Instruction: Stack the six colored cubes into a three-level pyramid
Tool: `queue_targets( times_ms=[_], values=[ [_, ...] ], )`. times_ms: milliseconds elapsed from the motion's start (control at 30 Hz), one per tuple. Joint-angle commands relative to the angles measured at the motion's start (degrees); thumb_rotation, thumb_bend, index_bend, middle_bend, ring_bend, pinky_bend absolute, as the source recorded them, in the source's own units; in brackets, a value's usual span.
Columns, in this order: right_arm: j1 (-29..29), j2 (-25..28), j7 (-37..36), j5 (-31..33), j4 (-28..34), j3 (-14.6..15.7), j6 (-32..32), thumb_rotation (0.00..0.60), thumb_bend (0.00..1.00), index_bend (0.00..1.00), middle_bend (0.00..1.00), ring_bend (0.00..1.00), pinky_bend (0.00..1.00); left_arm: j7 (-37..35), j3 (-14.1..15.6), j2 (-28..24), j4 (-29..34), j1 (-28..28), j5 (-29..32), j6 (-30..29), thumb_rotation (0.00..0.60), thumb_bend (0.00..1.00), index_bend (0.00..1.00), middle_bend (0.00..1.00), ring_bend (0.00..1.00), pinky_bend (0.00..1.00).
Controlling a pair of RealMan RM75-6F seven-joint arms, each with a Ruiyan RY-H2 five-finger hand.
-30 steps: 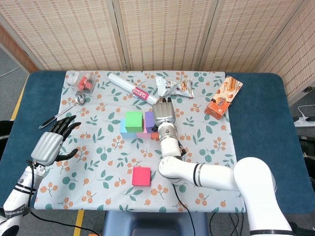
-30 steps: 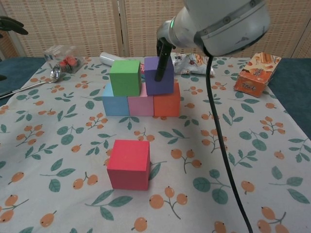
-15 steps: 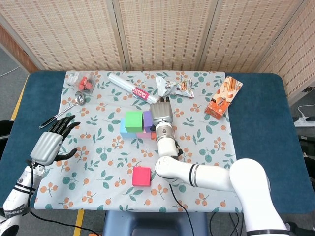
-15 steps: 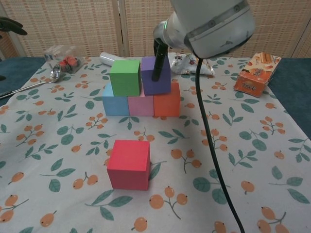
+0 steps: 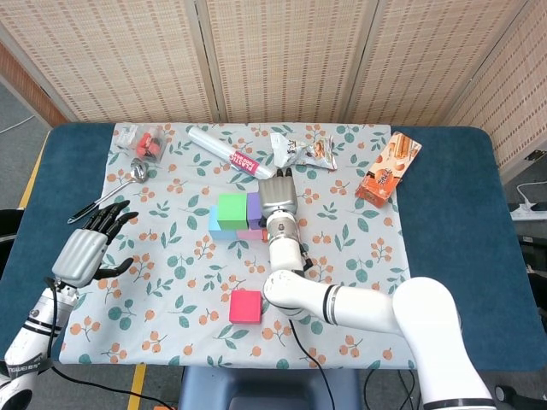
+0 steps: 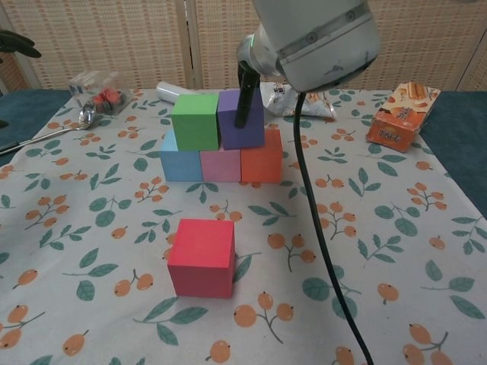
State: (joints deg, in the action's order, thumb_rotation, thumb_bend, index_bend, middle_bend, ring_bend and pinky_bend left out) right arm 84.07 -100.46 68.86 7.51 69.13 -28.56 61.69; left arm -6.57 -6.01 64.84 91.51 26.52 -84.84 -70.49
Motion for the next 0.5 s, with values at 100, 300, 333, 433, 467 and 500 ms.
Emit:
queue_targets(
  times_ms=[100, 300, 333, 433, 467, 500],
  values=[
    [0.12, -0.58, 0.48, -0.29, -0.44, -0.37, 0.05, 0.600, 0.30, 0.54, 0.47, 0.20, 0.19, -0.27, -0.02, 0.04, -0.21, -0.11, -0.08, -0.16, 0.600, 0.29, 0.13, 0.00, 0.00, 0.12],
    [0.17, -1.23, 0.97, -0.61, -0.92, -0.92, 0.29, 0.600, 0.30, 0.54, 0.47, 0.20, 0.19, -0.62, 0.03, 0.09, -0.46, -0.21, -0.21, -0.18, 0.600, 0.29, 0.13, 0.00, 0.00, 0.12],
    [0.16, -1.31, 1.05, -0.63, -0.99, -0.99, 0.30, 0.600, 0.30, 0.54, 0.47, 0.20, 0.19, -0.66, 0.04, 0.10, -0.51, -0.22, -0.23, -0.18, 0.600, 0.29, 0.13, 0.00, 0.00, 0.12],
    [0.08, -1.48, 1.40, -0.65, -1.14, -1.18, 0.37, 0.600, 0.30, 0.53, 0.47, 0.20, 0.19, -0.75, 0.06, 0.18, -0.67, -0.25, -0.30, -0.19, 0.600, 0.29, 0.13, 0.00, 0.00, 0.12],
    [0.07, -1.55, 1.58, -0.66, -1.20, -1.23, 0.44, 0.600, 0.30, 0.53, 0.47, 0.20, 0.19, -0.81, 0.05, 0.21, -0.70, -0.23, -0.29, -0.16, 0.600, 0.29, 0.13, 0.00, 0.00, 0.12],
    [0.06, -1.60, 1.71, -0.69, -1.24, -1.25, 0.50, 0.600, 0.30, 0.53, 0.47, 0.20, 0.19, -0.82, 0.06, 0.21, -0.71, -0.24, -0.33, -0.16, 0.600, 0.29, 0.13, 0.00, 0.00, 0.12]
  ],
)
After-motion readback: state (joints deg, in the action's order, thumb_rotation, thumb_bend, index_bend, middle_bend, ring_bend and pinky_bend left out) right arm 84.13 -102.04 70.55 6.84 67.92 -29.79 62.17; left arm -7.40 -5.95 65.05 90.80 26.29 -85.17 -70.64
